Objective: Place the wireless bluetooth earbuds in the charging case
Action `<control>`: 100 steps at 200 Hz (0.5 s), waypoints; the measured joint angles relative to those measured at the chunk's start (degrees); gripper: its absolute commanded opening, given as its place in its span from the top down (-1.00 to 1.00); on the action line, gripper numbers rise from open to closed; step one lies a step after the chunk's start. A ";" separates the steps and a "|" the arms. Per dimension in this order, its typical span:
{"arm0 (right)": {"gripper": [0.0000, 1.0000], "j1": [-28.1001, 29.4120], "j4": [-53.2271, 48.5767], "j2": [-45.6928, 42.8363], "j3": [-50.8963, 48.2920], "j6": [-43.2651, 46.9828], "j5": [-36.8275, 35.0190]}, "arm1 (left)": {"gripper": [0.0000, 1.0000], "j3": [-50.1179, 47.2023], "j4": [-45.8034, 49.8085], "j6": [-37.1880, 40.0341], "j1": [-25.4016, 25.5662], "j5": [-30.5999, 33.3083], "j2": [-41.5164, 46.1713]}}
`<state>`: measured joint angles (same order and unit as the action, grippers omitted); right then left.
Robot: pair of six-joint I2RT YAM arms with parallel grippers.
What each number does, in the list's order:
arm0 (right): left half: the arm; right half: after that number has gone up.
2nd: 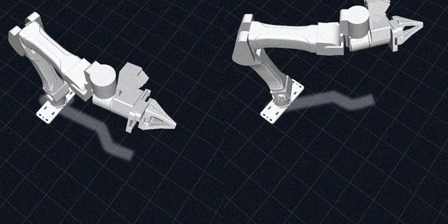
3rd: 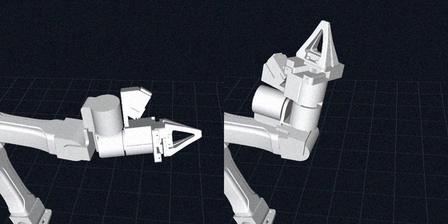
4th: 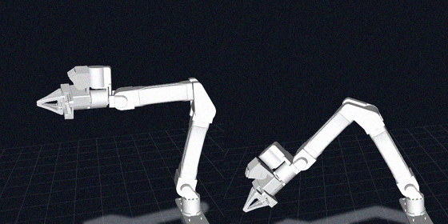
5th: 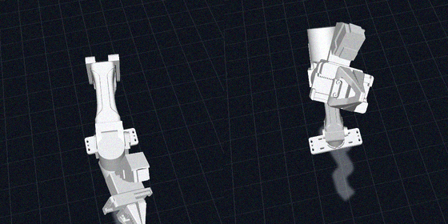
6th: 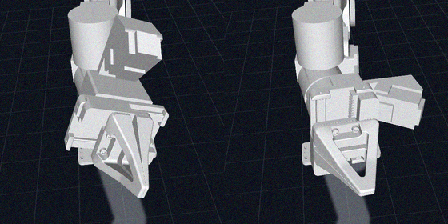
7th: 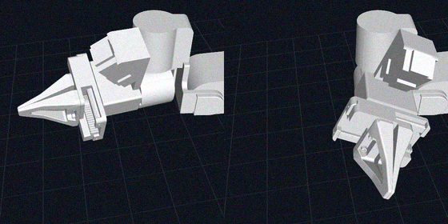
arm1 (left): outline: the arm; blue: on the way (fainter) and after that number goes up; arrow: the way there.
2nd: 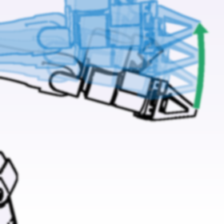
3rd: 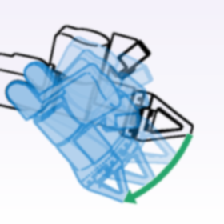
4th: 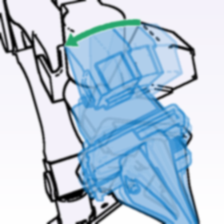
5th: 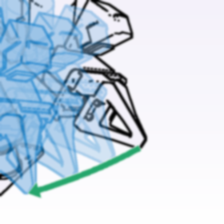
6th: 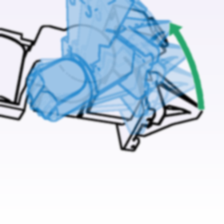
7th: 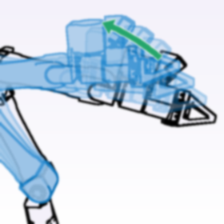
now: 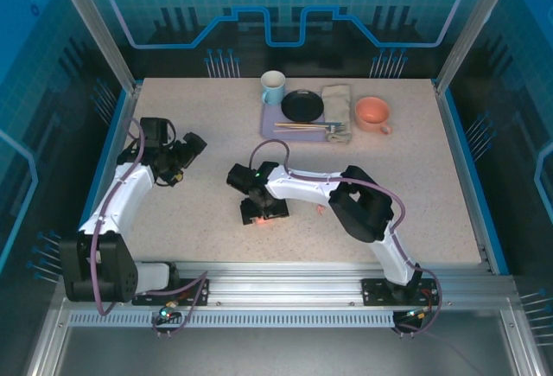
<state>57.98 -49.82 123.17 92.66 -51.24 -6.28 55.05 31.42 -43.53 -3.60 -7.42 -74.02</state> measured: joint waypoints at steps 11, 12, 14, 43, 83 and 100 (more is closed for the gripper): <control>-0.64 0.00 -0.33 0.31 0.66 0.02 -0.39 | -0.98 0.00 0.00 0.02 0.00 0.00 0.04; -0.64 0.00 -0.31 0.33 0.70 0.02 -0.39 | -0.98 0.00 -0.02 0.02 0.00 0.00 0.07; -0.64 0.00 -0.31 0.42 0.83 0.02 -0.50 | -0.98 0.00 -0.02 0.02 0.00 -0.02 0.07; -0.62 -0.04 -0.83 1.55 2.10 0.07 -1.46 | -0.98 -0.02 -0.13 0.02 0.00 -0.48 0.37; -0.55 -0.04 -1.64 1.90 2.69 0.04 -1.70 | -0.98 -0.02 -0.20 0.13 0.00 -1.03 0.63; -0.42 -0.04 -1.75 1.90 2.69 0.11 -1.86 | -0.98 -0.02 -0.20 0.13 0.00 -1.11 0.66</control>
<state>57.93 -51.57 125.08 95.35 -51.13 -8.14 55.02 31.22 -43.40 -3.60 -8.54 -73.36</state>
